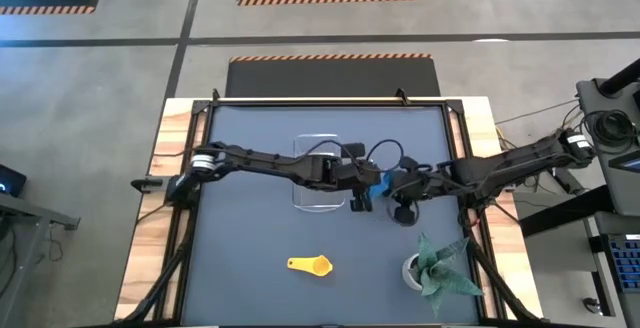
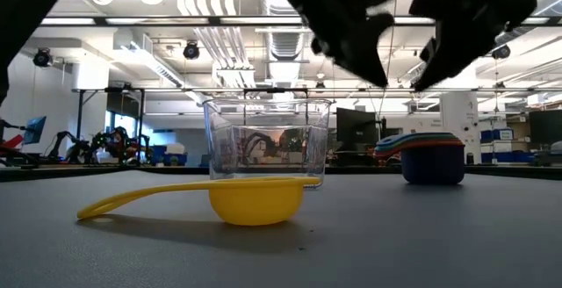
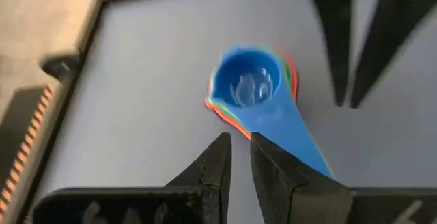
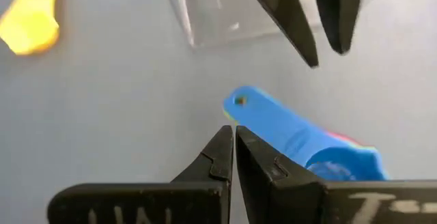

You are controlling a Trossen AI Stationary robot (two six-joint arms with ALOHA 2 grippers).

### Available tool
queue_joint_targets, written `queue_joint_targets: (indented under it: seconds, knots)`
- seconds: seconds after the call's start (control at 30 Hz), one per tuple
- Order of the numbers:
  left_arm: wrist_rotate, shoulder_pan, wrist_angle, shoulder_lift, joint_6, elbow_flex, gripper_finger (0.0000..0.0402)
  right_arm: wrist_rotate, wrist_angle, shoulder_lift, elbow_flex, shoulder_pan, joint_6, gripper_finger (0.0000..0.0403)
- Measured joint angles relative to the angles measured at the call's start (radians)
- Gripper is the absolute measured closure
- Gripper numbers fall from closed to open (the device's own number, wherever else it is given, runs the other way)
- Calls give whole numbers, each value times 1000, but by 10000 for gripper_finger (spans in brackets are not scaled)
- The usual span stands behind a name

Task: Nest measuring cups in basket
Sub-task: Stack the yellow measuring cup on top of the blue measuring cup

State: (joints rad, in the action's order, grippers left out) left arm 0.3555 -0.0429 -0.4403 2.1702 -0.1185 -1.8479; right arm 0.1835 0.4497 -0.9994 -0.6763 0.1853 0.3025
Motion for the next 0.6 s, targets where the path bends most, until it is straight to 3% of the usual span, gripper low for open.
queue_joint_targets:
  seconds: [0.27,0.43,0.6]
  knots:
    - [1,-58,-74,-140,-106,40,364,89,-10,116,-3,0,-104,394]
    - [-39,-97,-245,-197,-123,41,364,156,-103,166,11,0,-255,394]
    - [-85,-142,-437,-269,-45,57,364,157,-252,236,43,0,-413,394]
